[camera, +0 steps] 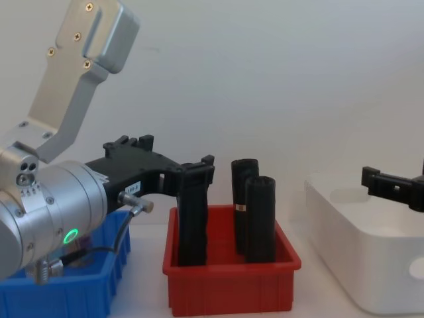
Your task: Pick the cotton swabs from the blue box and place them into the white box.
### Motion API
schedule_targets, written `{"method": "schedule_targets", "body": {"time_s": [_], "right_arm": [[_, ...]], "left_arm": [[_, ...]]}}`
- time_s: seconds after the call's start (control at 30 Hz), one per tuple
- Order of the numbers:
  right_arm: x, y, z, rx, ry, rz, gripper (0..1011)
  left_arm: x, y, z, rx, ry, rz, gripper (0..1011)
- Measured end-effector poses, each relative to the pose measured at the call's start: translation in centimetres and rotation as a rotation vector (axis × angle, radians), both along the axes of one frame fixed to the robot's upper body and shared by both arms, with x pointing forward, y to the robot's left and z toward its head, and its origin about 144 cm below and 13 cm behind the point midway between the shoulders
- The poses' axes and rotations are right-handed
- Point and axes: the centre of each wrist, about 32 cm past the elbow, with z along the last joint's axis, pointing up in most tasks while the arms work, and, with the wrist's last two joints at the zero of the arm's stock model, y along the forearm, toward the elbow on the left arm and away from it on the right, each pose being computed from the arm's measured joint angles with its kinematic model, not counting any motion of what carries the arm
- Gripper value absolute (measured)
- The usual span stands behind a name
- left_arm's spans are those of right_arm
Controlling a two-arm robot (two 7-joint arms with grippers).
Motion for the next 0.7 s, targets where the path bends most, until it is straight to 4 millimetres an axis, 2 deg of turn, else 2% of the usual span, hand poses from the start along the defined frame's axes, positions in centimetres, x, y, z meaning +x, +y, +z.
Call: {"method": "schedule_targets", "body": {"time_s": [0.7], "right_arm": [[0.0, 0.0, 0.0, 0.0, 0.0, 0.0, 1002]], "left_arm": [[0.0, 0.0, 0.0, 0.0, 0.0, 0.0, 1004]]}}
